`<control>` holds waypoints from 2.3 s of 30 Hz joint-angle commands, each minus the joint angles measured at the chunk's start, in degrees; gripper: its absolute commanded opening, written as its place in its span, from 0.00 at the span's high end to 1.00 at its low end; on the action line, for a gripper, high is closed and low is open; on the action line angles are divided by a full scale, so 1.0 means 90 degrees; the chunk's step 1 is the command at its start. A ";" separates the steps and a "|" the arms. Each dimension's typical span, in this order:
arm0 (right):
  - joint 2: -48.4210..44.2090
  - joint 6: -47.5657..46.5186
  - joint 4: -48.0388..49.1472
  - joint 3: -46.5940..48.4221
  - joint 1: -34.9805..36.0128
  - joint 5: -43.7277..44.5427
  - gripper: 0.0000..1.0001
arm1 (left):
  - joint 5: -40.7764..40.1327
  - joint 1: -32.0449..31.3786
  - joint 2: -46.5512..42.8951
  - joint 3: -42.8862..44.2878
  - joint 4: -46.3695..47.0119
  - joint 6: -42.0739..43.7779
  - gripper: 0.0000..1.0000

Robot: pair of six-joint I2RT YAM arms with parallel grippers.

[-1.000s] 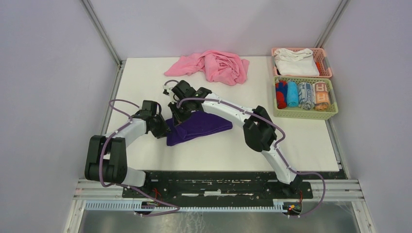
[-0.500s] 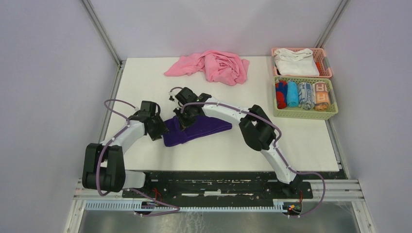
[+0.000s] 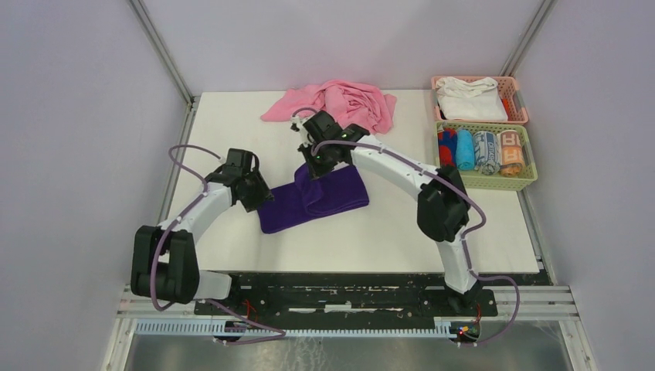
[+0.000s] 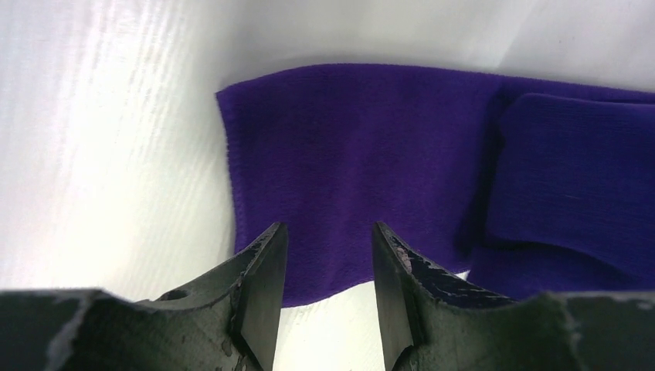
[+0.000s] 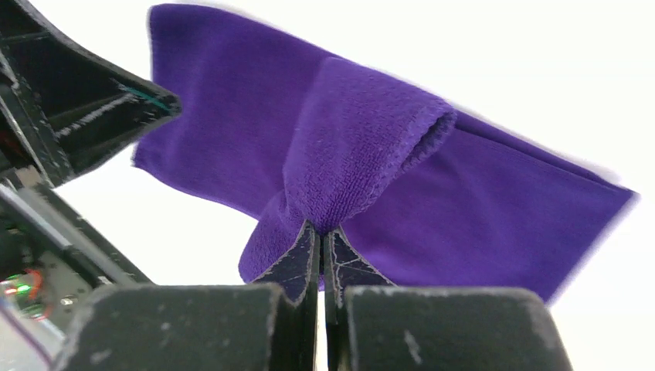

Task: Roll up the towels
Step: Fold the towel at the center of the board.

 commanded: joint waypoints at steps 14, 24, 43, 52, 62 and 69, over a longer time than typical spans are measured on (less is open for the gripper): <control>-0.1570 -0.3871 -0.1606 -0.0775 -0.1455 0.5346 1.00 | 0.0646 -0.0245 0.1157 0.0553 0.0277 0.0208 0.49; -0.1643 -0.4894 -0.1145 -0.0718 -0.2381 0.6286 1.00 | 0.0671 -0.0263 0.0988 0.0630 0.0137 0.0274 0.44; -0.1556 -0.6072 -0.0136 -0.0645 -0.3232 0.6984 1.00 | 0.0855 -0.0261 0.1101 0.0473 0.0263 0.0235 0.42; -0.1422 -0.5024 -0.1340 -0.0057 -0.3032 0.5686 1.00 | 0.1299 -0.0282 0.1335 0.0285 0.0650 0.0032 0.45; -0.1642 -0.4062 -0.2346 -0.0036 -0.2120 0.3571 1.00 | 0.1515 -0.0448 0.1700 0.0339 0.1005 -0.0177 0.52; -0.1609 -0.3572 -0.2775 0.0402 -0.1547 0.2233 1.00 | 0.1357 -0.0483 0.1865 0.0242 0.1094 -0.0200 0.59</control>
